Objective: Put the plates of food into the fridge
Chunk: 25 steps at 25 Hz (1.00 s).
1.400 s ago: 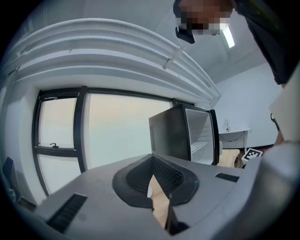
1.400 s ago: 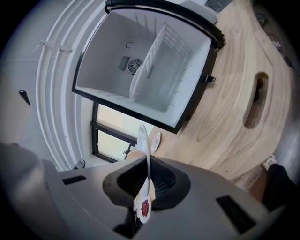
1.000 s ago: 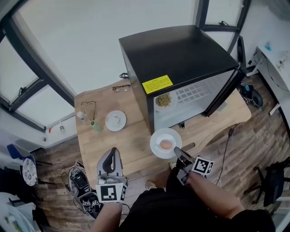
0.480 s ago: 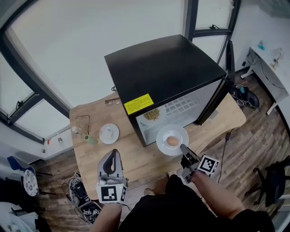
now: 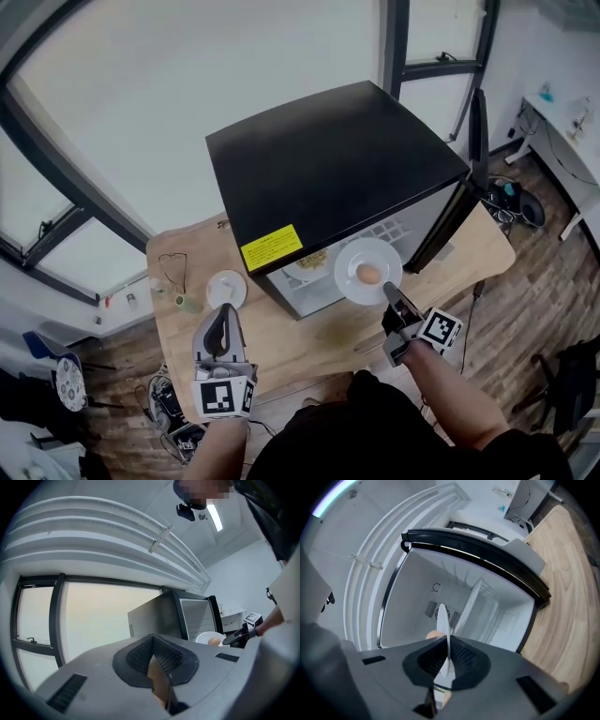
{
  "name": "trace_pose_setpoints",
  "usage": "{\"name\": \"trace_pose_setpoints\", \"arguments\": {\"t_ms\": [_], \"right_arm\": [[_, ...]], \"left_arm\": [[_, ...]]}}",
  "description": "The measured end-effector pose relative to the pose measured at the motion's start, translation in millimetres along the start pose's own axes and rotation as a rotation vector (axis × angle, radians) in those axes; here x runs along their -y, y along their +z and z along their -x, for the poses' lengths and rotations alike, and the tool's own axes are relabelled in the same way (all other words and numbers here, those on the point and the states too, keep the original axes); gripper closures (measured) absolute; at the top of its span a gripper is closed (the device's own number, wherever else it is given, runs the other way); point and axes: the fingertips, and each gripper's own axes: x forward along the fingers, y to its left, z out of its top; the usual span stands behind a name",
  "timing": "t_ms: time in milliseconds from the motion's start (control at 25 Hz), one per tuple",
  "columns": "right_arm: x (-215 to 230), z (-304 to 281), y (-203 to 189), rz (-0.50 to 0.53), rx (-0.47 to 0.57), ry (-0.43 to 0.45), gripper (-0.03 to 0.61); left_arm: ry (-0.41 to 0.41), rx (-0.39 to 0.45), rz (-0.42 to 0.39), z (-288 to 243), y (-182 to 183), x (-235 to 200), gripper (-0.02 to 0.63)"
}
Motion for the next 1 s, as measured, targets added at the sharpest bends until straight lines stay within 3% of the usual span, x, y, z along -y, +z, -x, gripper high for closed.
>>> {"name": "trace_pose_setpoints", "arguments": {"t_ms": [320, 600, 800, 1000], "right_arm": [[13.7, -25.5, 32.5, 0.005, -0.001, 0.002, 0.548], [32.8, -42.4, 57.2, 0.012, 0.010, -0.060, 0.548], [47.8, -49.9, 65.1, -0.029, 0.004, -0.157, 0.548], [34.6, -69.8, 75.8, 0.095, -0.027, -0.130, 0.548]], "left_arm": [[0.035, -0.014, -0.005, -25.5, 0.1, -2.2, 0.611], [0.089, -0.019, 0.001, -36.9, 0.2, -13.8, 0.611], [0.116, -0.027, 0.005, -41.9, -2.6, -18.0, 0.611], [0.134, -0.033, 0.013, -46.9, -5.4, -17.7, 0.611]]}}
